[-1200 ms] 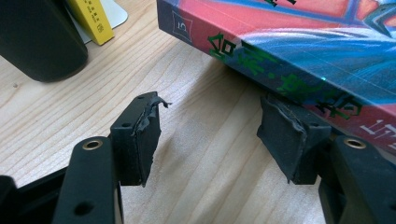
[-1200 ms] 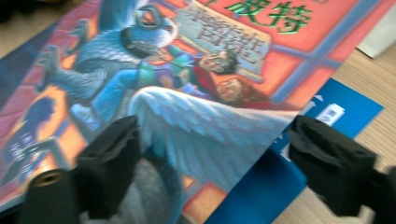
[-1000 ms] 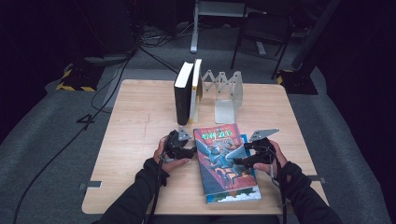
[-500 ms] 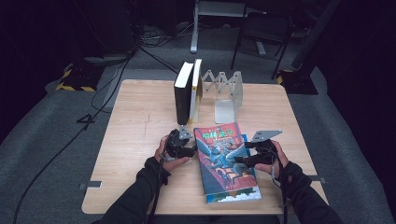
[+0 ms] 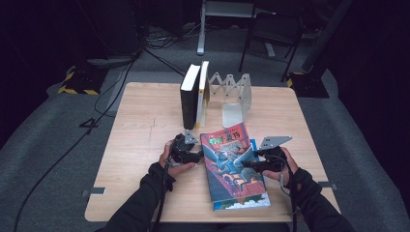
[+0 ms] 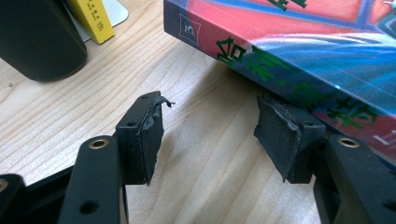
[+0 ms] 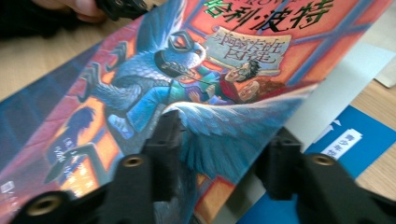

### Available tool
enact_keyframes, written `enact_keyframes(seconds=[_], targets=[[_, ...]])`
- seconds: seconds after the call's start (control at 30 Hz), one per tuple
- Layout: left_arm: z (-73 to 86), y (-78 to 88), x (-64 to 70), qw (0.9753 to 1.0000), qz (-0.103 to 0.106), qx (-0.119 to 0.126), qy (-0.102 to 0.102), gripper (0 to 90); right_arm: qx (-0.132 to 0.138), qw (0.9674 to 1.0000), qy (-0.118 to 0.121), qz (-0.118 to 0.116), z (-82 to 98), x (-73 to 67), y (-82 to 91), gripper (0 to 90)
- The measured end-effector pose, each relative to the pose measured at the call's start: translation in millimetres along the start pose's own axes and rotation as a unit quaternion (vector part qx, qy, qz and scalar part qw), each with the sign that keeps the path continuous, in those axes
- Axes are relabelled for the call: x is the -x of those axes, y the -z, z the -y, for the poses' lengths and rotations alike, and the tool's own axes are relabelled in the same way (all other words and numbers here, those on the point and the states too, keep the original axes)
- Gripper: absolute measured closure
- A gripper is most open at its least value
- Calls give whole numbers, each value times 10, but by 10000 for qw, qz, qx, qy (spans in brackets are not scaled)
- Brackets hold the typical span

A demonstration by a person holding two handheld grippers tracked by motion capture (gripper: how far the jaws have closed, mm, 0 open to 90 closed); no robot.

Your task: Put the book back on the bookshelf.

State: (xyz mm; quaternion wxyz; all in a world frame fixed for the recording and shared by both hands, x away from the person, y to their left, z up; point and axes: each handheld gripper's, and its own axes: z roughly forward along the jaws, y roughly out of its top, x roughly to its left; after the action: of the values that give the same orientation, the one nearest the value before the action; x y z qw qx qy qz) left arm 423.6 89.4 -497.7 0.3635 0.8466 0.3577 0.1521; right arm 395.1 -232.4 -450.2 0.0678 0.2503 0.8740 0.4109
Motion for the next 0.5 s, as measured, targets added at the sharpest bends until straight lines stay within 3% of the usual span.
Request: enact_keyframes(seconds=[0.03,0.13,0.2,0.37,0.4,0.5], targets=[[-1,6,-6,10000,-49,34,-34,427,83,9999,13,-128,5,0,3,678],[-24,24,-12,9999,-24,122,-33,515,249,9994,108,-221,1,-20,34,753],[-31,26,-27,9997,123,218,7,554,505,9979,101,-394,3,-17,83,803],[-74,14,-94,9992,203,307,155,573,665,9966,289,-401,-7,-50,125,815],[-89,13,-103,9985,260,378,282,573,757,9957,309,-443,-5,-51,142,817],[-134,42,-118,9980,285,516,217,570,902,9939,426,-477,-4,-63,192,817]])
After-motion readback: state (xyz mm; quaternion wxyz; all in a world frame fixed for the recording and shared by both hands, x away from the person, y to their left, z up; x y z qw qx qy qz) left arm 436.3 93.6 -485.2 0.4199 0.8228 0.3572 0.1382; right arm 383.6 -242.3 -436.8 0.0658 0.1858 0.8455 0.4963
